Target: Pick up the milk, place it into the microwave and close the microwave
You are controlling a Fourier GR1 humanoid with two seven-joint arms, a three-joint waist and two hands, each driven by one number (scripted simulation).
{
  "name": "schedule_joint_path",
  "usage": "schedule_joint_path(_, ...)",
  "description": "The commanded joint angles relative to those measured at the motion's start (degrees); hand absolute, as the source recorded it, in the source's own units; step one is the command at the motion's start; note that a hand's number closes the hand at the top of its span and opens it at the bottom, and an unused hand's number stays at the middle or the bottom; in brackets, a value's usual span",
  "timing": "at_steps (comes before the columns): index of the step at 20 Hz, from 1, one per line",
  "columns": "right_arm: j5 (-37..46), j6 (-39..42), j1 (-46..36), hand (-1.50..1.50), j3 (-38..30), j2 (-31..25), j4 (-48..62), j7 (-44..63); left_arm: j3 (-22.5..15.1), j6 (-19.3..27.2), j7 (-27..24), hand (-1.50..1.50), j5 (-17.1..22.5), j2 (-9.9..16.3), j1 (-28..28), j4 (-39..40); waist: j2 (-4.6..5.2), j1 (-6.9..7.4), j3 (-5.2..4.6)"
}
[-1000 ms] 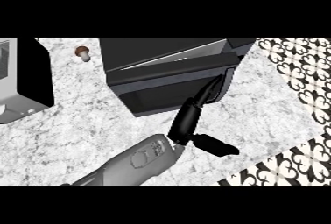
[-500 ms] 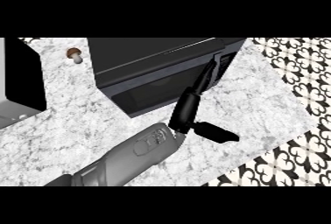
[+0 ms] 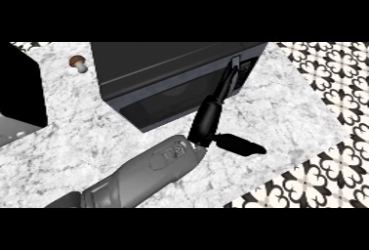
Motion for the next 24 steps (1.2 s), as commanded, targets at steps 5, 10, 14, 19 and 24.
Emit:
schedule_joint_path(5, -2.07, 0.64, -1.87, -1.50, -0.61, -1.93, 0.84, 0.97, 0.25, 0.42, -1.60, -1.50, 3.16, -0.24, -2.95, 2.10, 0.53, -0.85, 0.07)
schedule_joint_path(10, -3.19, 0.86, -2.38, -1.50, -0.65, -2.96, 1.07, 1.85, -0.60, 1.33, -2.71, -1.50, 4.66, -0.24, -3.13, 2.71, 0.35, -1.03, 0.02)
schedule_joint_path(14, -4.40, 1.61, -2.55, -1.50, -0.43, -3.33, 1.57, 2.16, -0.87, 1.40, -3.61, -1.50, 5.81, -0.25, -3.77, 3.24, 0.37, -1.31, 0.09)
schedule_joint_path(19, -5.30, 2.28, -2.96, -1.50, -0.69, -4.51, 2.36, 2.82, -1.48, 1.77, -4.26, -1.50, 7.60, -0.25, -4.14, 3.18, 0.29, -1.62, 0.17)
schedule_joint_path(24, -6.33, 2.99, -3.54, -1.50, 0.12, -4.91, 2.20, 3.34, -2.21, 1.63, -5.07, -1.50, 8.79, -0.25, -4.99, 3.56, 0.38, -1.83, 0.19)
